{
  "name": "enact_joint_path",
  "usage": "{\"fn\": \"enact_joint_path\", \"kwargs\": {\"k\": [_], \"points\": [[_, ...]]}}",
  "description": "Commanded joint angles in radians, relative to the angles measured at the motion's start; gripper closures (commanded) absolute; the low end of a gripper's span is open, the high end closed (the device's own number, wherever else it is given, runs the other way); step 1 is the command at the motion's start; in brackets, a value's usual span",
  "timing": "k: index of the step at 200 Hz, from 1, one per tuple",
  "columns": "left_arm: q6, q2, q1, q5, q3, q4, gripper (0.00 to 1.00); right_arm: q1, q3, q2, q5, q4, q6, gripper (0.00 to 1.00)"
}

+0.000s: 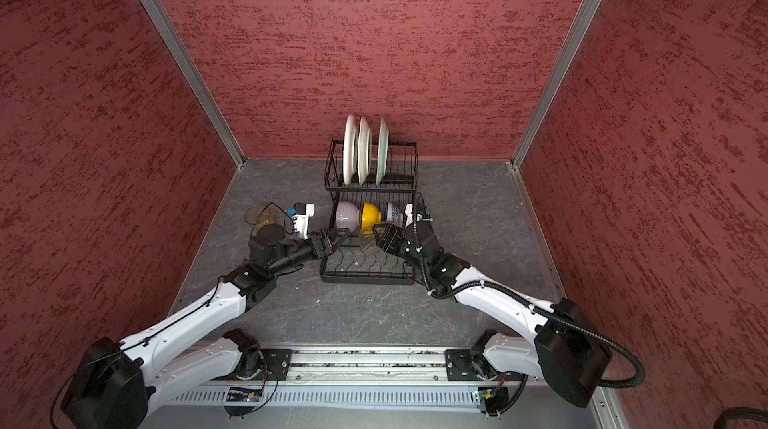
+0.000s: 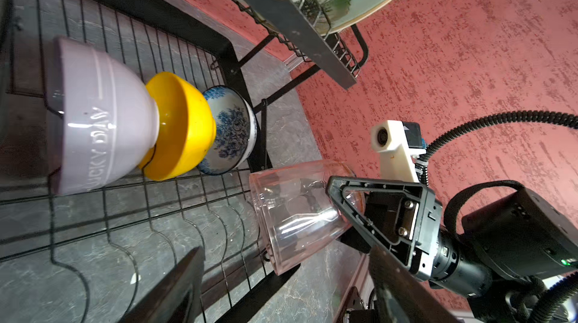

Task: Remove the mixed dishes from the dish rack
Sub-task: 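Bring the pink glass toward the left gripper while the left gripper approaches it, then close the left gripper on the pink glass while the right gripper releases and withdraws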

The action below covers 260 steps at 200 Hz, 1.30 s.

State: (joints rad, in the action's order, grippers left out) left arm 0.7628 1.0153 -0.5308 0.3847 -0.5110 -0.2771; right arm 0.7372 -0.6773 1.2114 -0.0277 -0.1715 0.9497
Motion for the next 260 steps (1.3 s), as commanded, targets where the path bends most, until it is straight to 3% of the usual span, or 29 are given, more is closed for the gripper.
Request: {"fn": "enact_joint_path", "kwargs": {"k": [1, 49, 99, 133, 175, 196, 242, 260], "points": [[0.055, 0.025, -0.026, 0.017, -0.017, -0.106, 0.21, -0.018, 0.001, -0.031, 0.054, -0.103, 0.028, 0.32], [0.167, 0.115, -0.042, 0.068, 0.002, -0.318, 0.28, -0.036, 0.0, -0.038, 0.112, -0.169, 0.058, 0.32], [0.234, 0.231, -0.06, 0.119, -0.009, -0.49, 0.46, -0.045, -0.005, -0.033, 0.162, -0.191, 0.087, 0.31], [0.258, 0.284, -0.07, 0.139, -0.019, -0.556, 0.73, -0.052, -0.003, -0.033, 0.175, -0.203, 0.098, 0.31], [0.253, 0.298, -0.071, 0.15, -0.034, -0.554, 0.74, -0.055, -0.001, -0.026, 0.195, -0.206, 0.106, 0.3], [0.251, 0.298, -0.071, 0.147, -0.037, -0.54, 1.0, -0.056, 0.003, -0.026, 0.194, -0.203, 0.107, 0.28], [0.226, 0.286, -0.078, 0.162, -0.051, -0.488, 1.0, -0.068, 0.016, -0.035, 0.208, -0.177, 0.112, 0.17], [0.214, 0.267, -0.077, 0.148, -0.048, -0.456, 1.0, -0.072, 0.031, -0.046, 0.2, -0.178, 0.121, 0.06]]}}
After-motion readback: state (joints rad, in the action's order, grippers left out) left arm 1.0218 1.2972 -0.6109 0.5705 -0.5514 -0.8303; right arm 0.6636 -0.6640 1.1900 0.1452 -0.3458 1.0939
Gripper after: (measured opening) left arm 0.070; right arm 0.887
